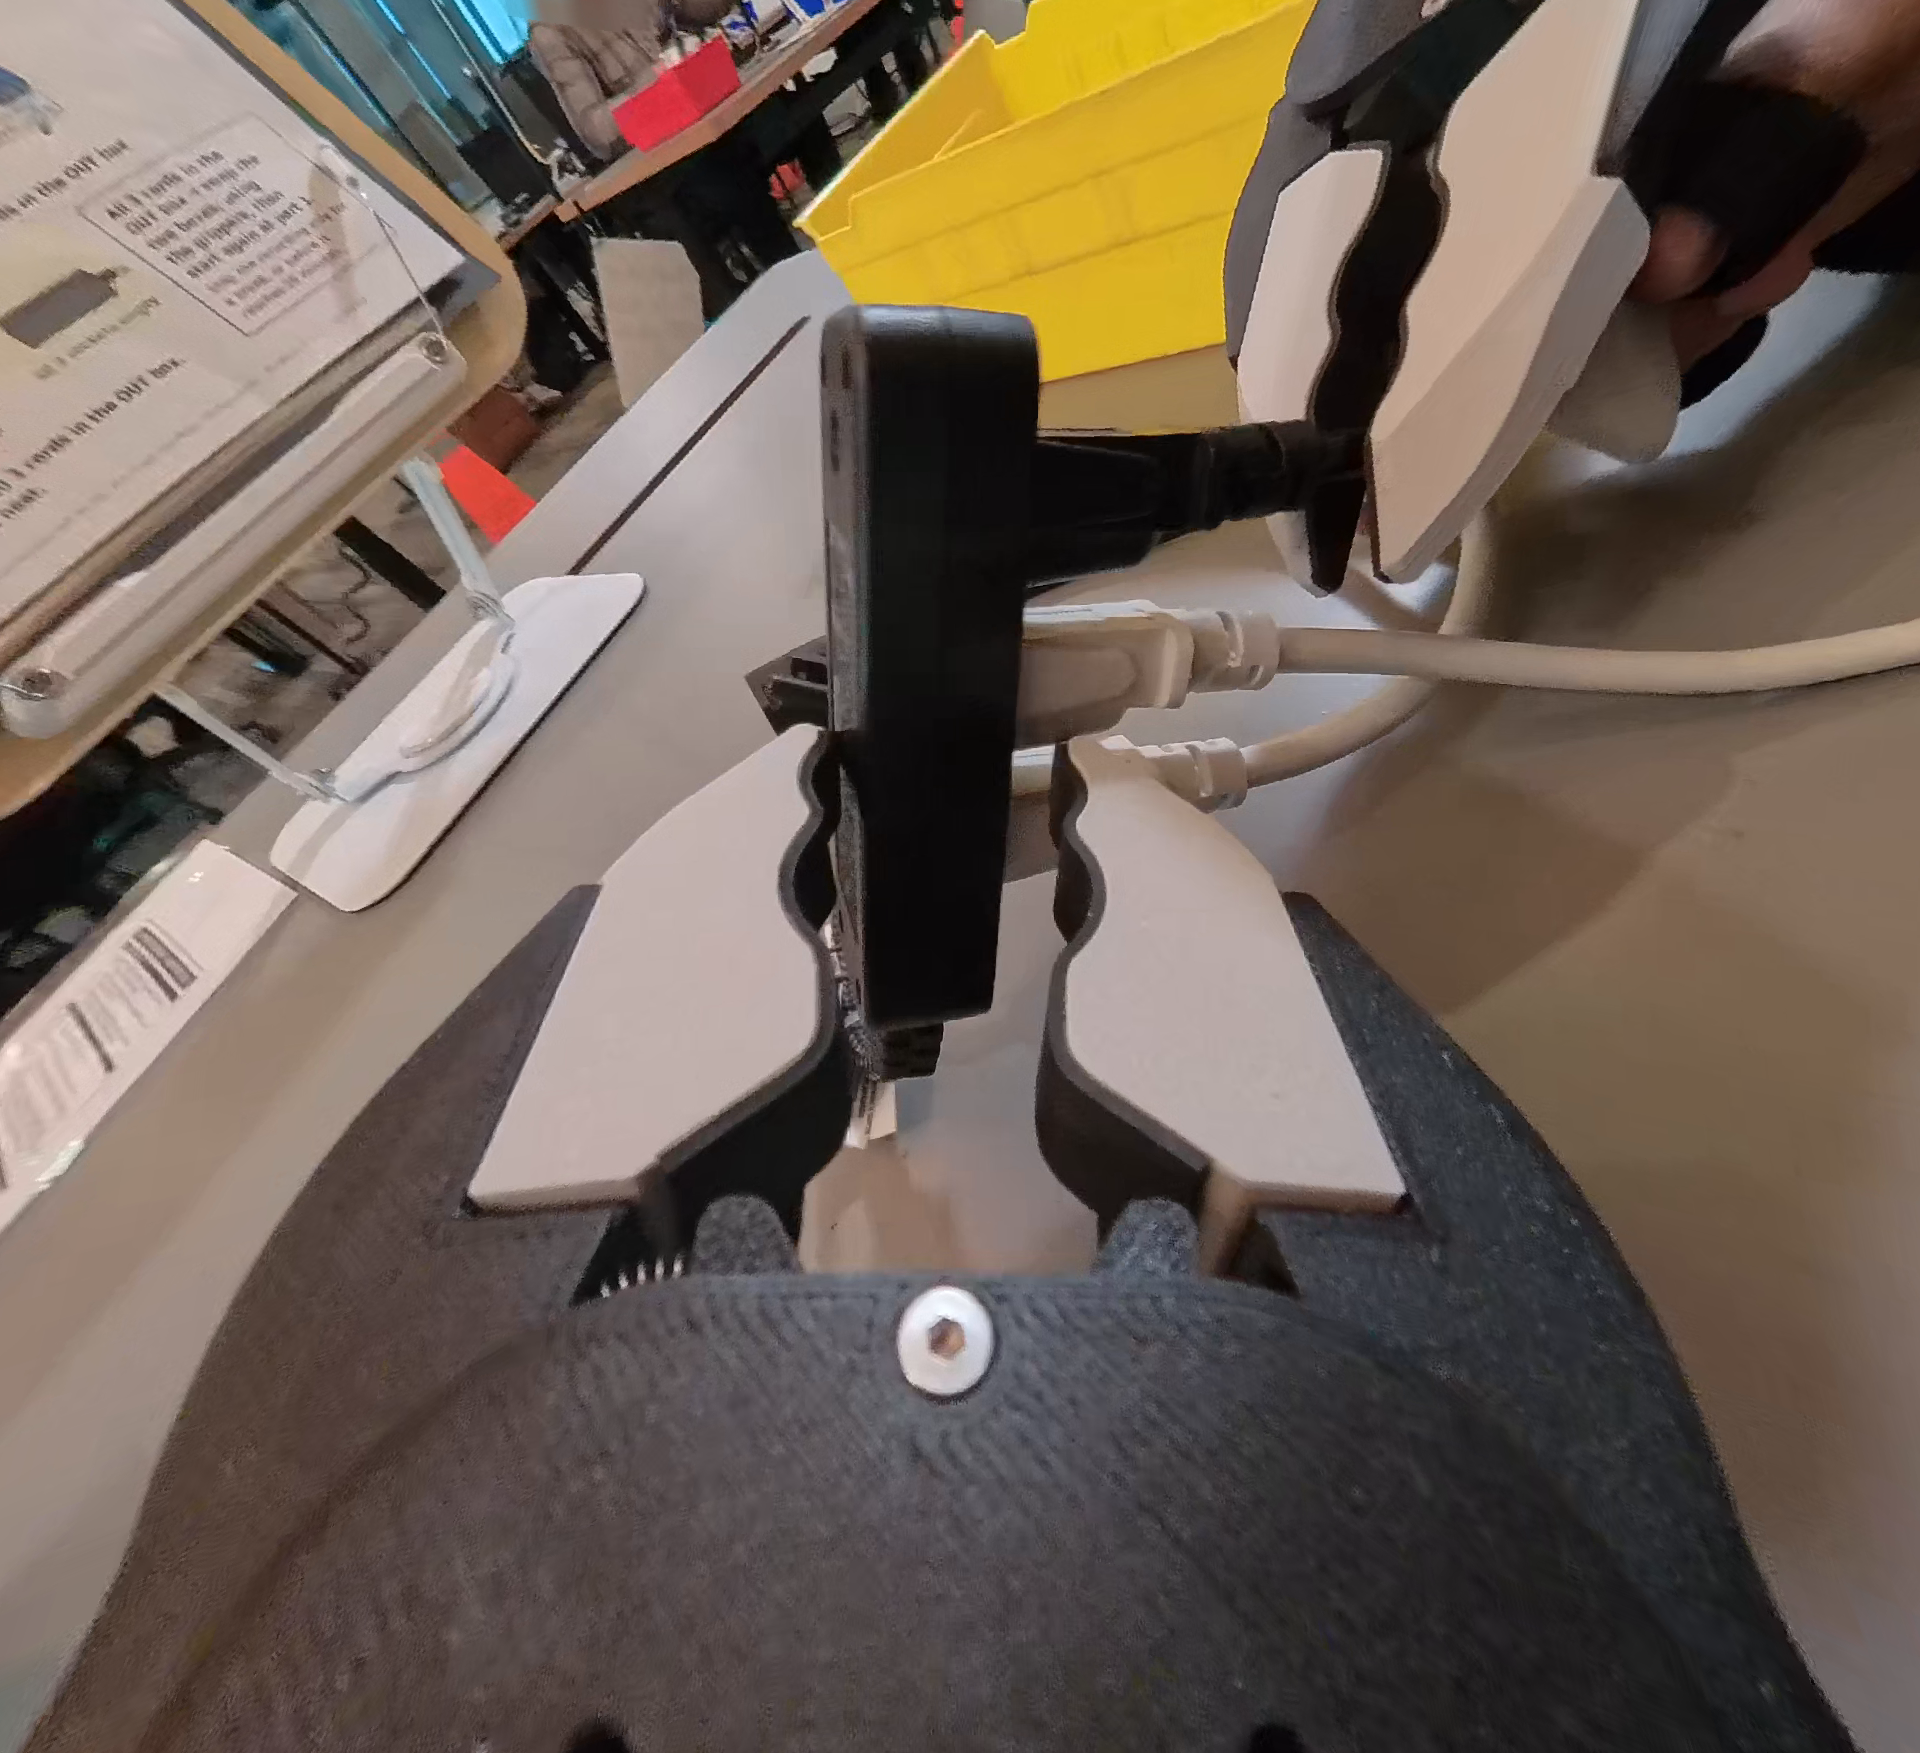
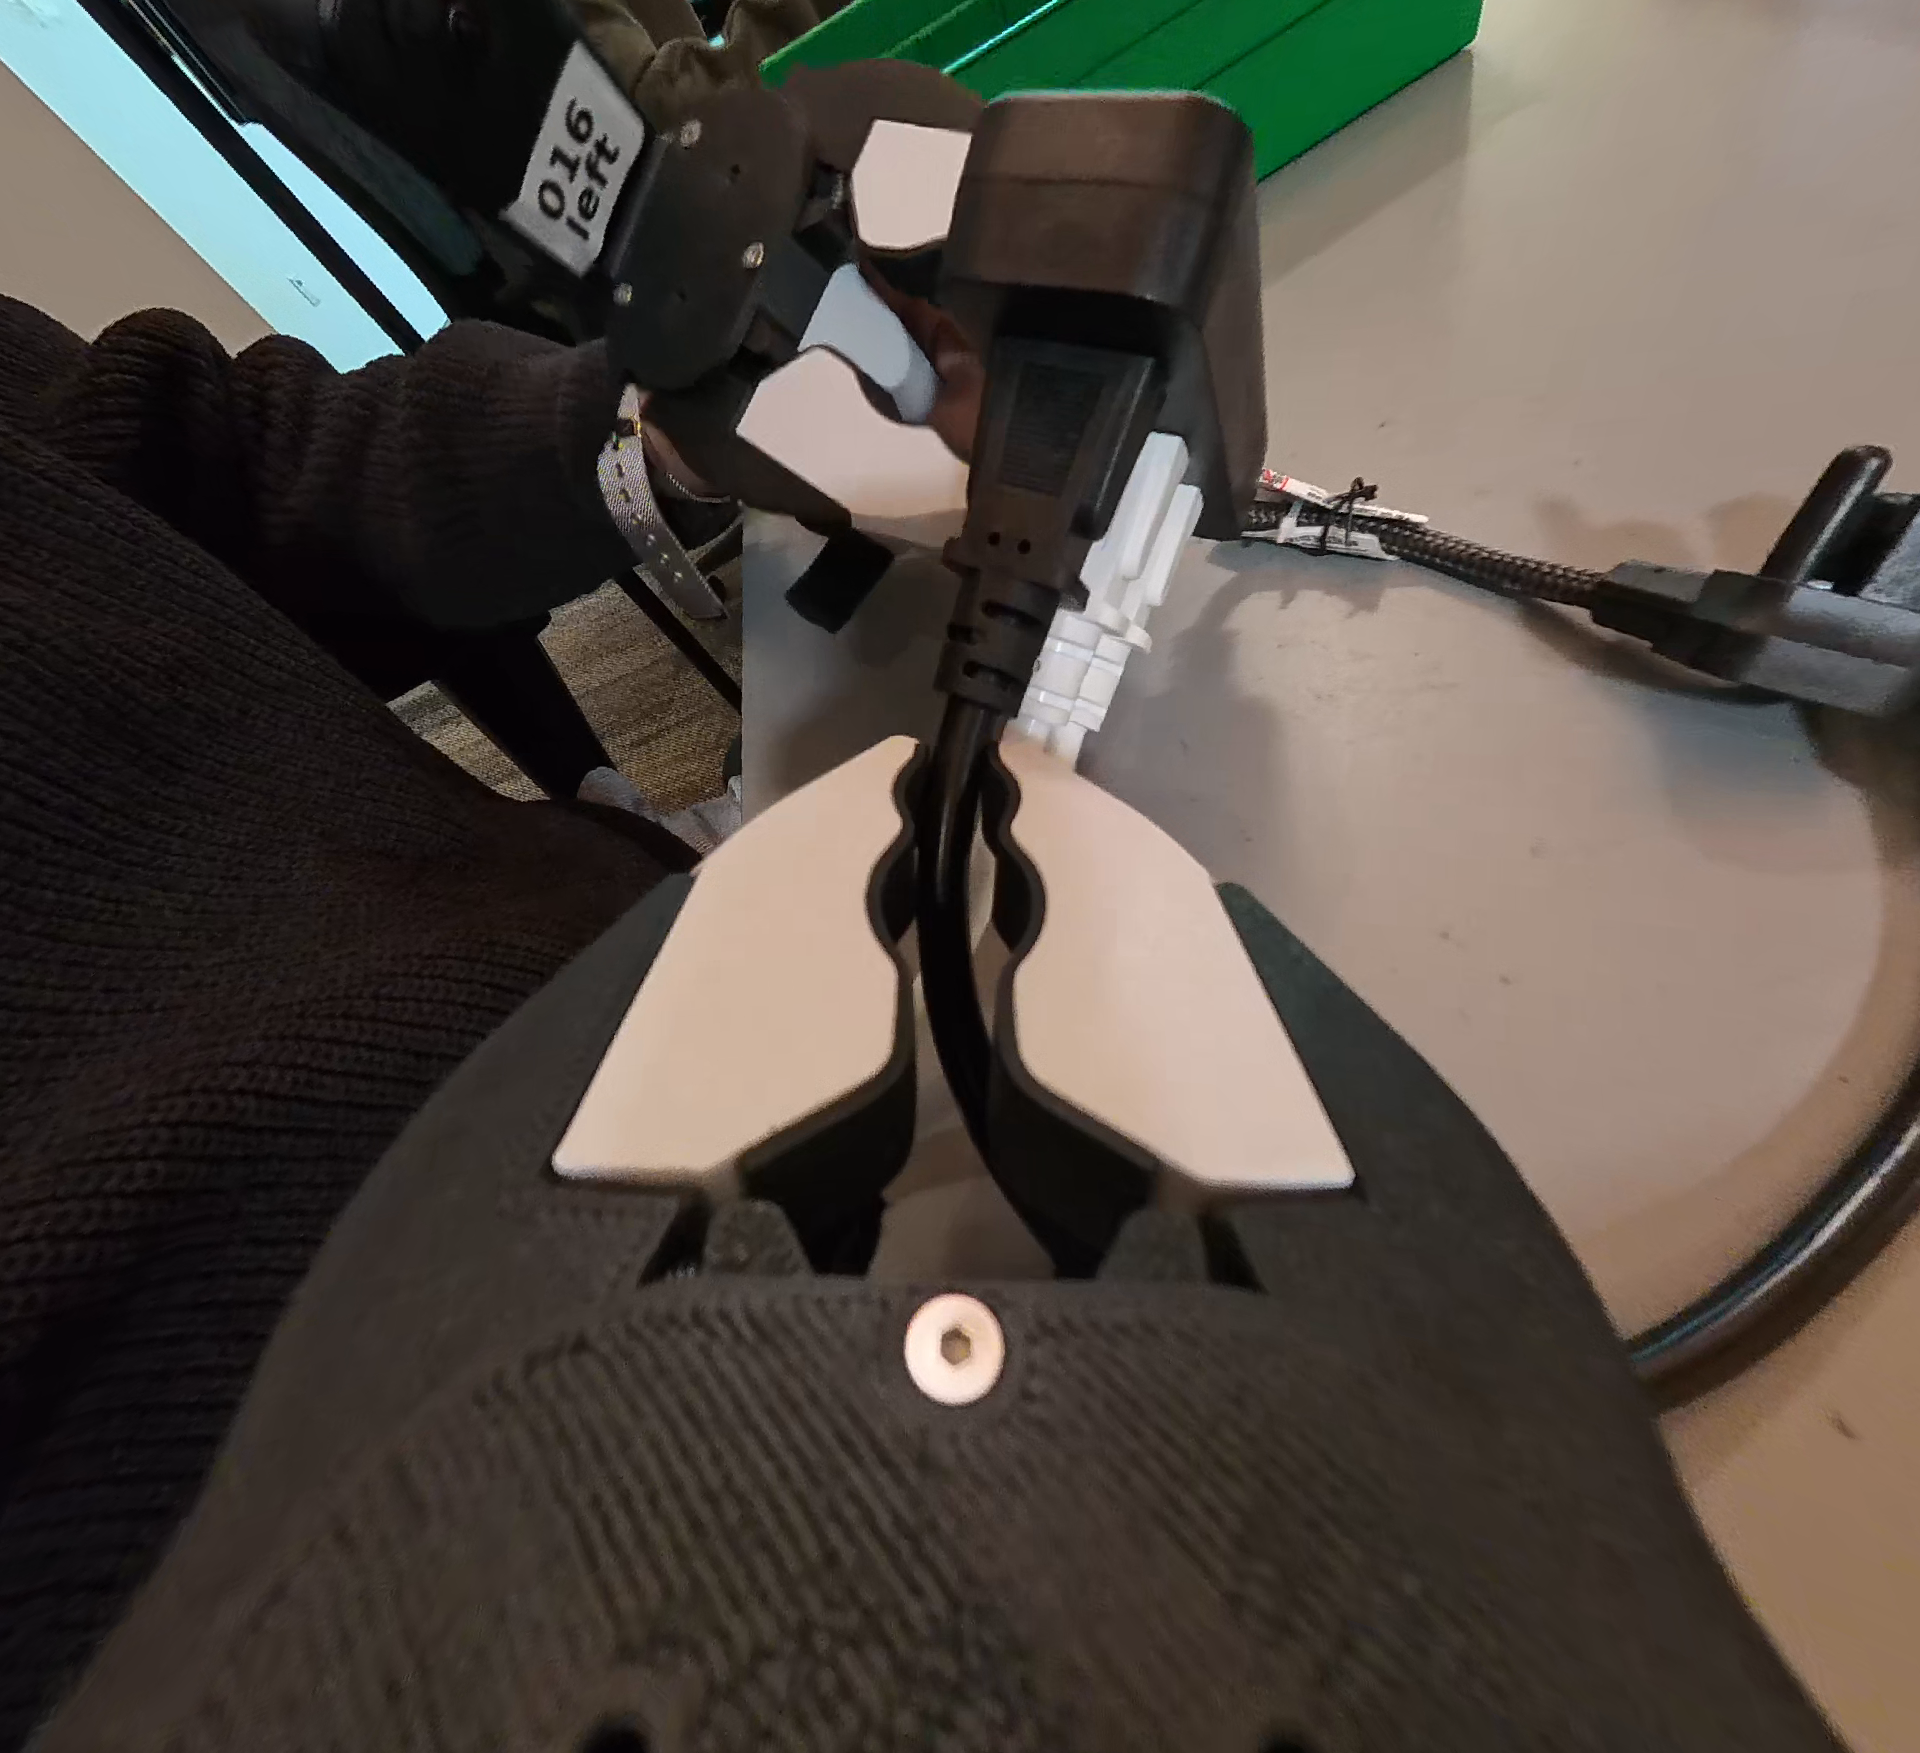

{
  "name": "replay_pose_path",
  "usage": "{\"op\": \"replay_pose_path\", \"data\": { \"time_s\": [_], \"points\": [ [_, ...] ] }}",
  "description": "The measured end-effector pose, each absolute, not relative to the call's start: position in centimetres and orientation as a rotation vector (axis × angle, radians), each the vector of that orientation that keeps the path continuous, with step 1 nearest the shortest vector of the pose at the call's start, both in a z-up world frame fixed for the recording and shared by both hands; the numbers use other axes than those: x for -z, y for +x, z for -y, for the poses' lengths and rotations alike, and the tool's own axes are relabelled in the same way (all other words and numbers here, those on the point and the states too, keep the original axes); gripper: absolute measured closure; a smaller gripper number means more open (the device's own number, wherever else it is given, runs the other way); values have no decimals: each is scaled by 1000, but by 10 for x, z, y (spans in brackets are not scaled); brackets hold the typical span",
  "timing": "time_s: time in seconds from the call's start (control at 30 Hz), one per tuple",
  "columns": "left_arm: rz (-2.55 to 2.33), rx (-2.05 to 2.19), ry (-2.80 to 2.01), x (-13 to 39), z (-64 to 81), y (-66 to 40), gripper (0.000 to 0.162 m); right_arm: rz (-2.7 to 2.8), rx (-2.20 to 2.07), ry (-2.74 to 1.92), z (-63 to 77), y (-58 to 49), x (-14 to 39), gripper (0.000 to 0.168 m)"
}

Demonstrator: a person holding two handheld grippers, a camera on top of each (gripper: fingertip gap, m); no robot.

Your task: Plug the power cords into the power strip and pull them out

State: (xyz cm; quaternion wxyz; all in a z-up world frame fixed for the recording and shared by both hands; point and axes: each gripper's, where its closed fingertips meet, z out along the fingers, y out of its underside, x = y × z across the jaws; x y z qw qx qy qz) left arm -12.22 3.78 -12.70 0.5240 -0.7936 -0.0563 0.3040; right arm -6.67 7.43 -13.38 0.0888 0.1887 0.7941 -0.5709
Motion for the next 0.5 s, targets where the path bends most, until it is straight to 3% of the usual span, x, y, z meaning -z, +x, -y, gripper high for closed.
{"op": "replay_pose_path", "data": {
  "time_s": [0.07,0.5],
  "points": [
    [150,-673,-1902,126,-35,-122,131,-2383,1696,543,-74,-66,134,159],
    [139,-668,-1934,127,-34,-124,131,-2470,1662,550,-77,-69,138,159]
  ]
}}
